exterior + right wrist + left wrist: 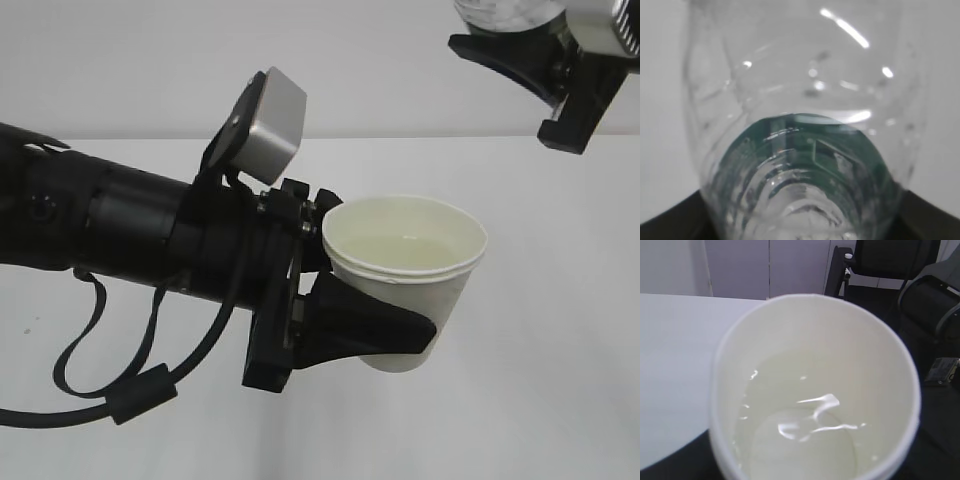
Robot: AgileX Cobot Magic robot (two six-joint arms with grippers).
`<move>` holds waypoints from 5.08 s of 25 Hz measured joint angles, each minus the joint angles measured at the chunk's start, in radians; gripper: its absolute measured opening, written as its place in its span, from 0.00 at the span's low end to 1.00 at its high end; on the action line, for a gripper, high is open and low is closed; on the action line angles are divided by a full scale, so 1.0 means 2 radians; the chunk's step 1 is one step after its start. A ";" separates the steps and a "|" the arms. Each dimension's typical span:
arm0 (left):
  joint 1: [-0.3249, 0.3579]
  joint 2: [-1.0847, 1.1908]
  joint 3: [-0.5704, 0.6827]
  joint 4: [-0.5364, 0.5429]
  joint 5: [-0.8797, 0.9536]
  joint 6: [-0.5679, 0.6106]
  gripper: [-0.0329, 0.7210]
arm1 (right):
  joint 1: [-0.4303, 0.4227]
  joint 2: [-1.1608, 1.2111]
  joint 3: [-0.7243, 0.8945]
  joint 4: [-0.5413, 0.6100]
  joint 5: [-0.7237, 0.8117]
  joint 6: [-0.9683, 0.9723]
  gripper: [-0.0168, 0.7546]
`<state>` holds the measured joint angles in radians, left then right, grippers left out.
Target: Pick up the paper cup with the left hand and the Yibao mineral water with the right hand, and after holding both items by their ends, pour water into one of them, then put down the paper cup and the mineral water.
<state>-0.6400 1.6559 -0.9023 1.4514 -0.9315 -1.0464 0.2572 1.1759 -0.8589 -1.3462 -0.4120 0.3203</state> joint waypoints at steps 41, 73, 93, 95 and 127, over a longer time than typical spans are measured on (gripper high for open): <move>0.000 0.000 0.000 -0.004 0.003 0.000 0.63 | 0.000 -0.010 0.000 0.155 0.010 0.092 0.63; 0.000 0.000 0.000 -0.008 0.013 0.000 0.63 | 0.000 -0.010 0.000 0.232 0.061 0.166 0.64; 0.000 0.000 0.000 -0.036 0.036 0.001 0.63 | 0.000 -0.010 0.000 0.243 0.077 0.171 0.64; 0.000 0.000 0.000 -0.046 0.040 0.008 0.63 | 0.000 -0.010 0.000 0.243 0.077 0.171 0.64; 0.022 0.000 0.000 -0.174 0.068 0.130 0.63 | 0.000 -0.010 0.000 0.243 0.081 0.172 0.64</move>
<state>-0.5951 1.6559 -0.9023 1.1037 -0.7950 -0.7859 0.2572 1.1569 -0.8589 -0.8597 -0.2509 0.6650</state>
